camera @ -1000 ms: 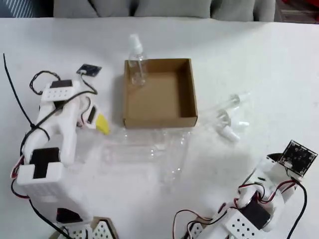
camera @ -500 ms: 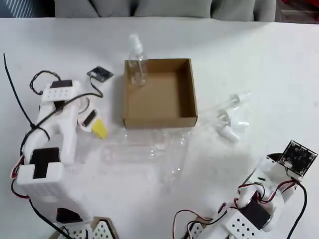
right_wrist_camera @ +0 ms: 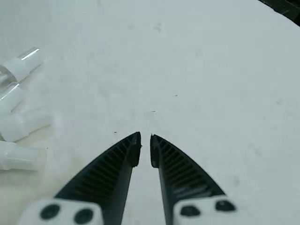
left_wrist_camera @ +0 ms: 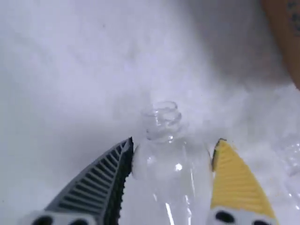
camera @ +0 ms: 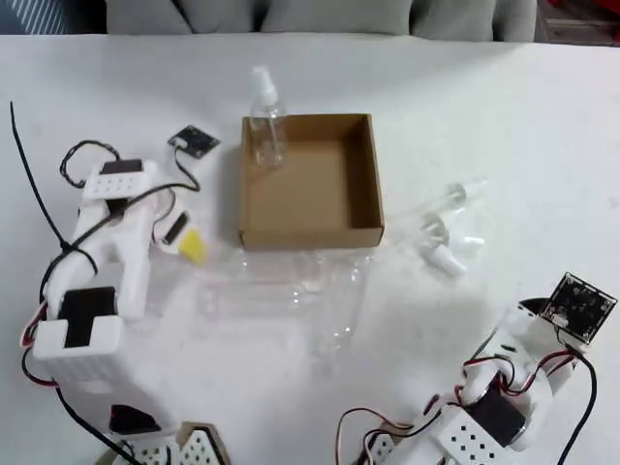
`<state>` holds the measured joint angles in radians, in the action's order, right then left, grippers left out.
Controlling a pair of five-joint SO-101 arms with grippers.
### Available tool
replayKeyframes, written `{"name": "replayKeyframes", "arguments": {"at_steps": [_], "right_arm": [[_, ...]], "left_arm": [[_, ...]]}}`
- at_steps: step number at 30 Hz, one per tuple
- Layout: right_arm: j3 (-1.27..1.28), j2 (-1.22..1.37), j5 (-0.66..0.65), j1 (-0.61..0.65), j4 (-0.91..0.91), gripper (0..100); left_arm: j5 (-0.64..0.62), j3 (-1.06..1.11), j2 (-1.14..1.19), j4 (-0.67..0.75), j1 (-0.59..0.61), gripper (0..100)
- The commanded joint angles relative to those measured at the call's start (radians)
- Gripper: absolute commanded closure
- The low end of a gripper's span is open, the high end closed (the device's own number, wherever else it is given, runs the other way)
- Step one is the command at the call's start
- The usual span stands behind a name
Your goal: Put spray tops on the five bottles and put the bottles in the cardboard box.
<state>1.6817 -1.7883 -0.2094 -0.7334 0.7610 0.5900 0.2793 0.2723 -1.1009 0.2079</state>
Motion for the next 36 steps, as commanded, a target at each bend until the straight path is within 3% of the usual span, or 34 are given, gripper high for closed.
{"name": "replayKeyframes", "arguments": {"at_steps": [1,11,21,24,28,36], "right_arm": [[0.008,-0.008,-0.011,0.013,-0.001,98.1],[0.008,-0.008,-0.011,0.013,-0.001,98.1],[0.008,-0.008,-0.011,0.012,0.002,98.1],[0.008,-0.008,-0.011,0.012,0.002,98.1],[0.008,-0.008,-0.011,0.008,0.002,98.1],[0.008,-0.008,-0.011,0.007,0.002,98.1]], "left_arm": [[-0.009,-0.002,-0.002,0.017,-0.012,81],[-0.063,-0.005,-0.004,-0.012,-0.008,98],[-0.273,-0.069,-0.007,-0.124,-0.010,97],[-0.361,-0.075,-0.012,-0.123,-0.008,90],[-0.364,-0.072,-0.013,-0.127,-0.008,74],[-0.285,-0.080,-0.015,-0.167,-0.005,74]]}}
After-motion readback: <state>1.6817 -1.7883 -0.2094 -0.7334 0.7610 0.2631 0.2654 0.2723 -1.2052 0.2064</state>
